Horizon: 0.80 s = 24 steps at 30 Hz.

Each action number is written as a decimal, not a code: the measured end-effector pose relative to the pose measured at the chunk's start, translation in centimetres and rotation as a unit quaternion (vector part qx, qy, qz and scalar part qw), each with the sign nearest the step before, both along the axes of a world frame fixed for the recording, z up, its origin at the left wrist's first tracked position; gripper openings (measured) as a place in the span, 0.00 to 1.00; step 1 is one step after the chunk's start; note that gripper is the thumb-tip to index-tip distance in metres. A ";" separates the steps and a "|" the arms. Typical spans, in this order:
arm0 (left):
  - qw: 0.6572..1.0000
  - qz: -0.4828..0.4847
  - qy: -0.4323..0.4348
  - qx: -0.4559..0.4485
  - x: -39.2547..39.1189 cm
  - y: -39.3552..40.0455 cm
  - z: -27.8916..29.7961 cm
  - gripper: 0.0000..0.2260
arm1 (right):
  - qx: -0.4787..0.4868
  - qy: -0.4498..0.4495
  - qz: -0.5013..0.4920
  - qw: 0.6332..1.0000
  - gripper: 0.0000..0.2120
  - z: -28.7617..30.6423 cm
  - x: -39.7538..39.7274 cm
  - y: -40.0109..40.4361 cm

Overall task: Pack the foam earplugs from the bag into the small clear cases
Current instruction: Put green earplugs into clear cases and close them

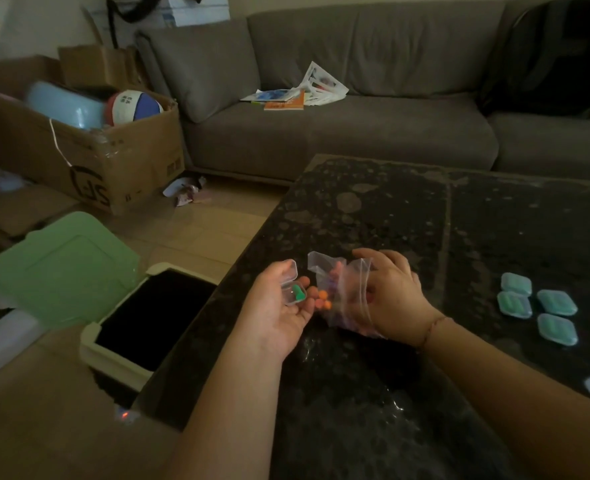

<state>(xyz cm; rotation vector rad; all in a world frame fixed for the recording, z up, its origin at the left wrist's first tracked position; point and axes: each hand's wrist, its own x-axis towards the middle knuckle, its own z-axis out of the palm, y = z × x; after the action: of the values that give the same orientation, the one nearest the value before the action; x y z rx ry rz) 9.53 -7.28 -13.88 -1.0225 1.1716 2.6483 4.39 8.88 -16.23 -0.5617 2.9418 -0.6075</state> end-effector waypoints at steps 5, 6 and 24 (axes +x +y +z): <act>0.993 0.085 0.021 0.077 0.7 -0.5 0.8 0.18 | -0.024 0.058 -0.020 0.998 0.09 1.4 1.5 4.3; 0.985 0.103 0.032 0.132 1.2 -0.3 1.2 0.19 | -0.032 0.067 -0.033 0.997 0.07 2.0 2.1 5.4; 0.977 -0.167 0.022 0.129 5.0 12.9 3.6 0.21 | -0.473 -0.099 -0.114 0.868 0.09 8.4 12.2 12.0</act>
<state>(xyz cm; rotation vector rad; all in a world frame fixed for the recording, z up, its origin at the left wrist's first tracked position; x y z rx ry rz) 14.54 5.65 -10.33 -0.6612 0.8831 2.4788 16.64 20.85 -7.86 -0.1562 2.3441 -2.0150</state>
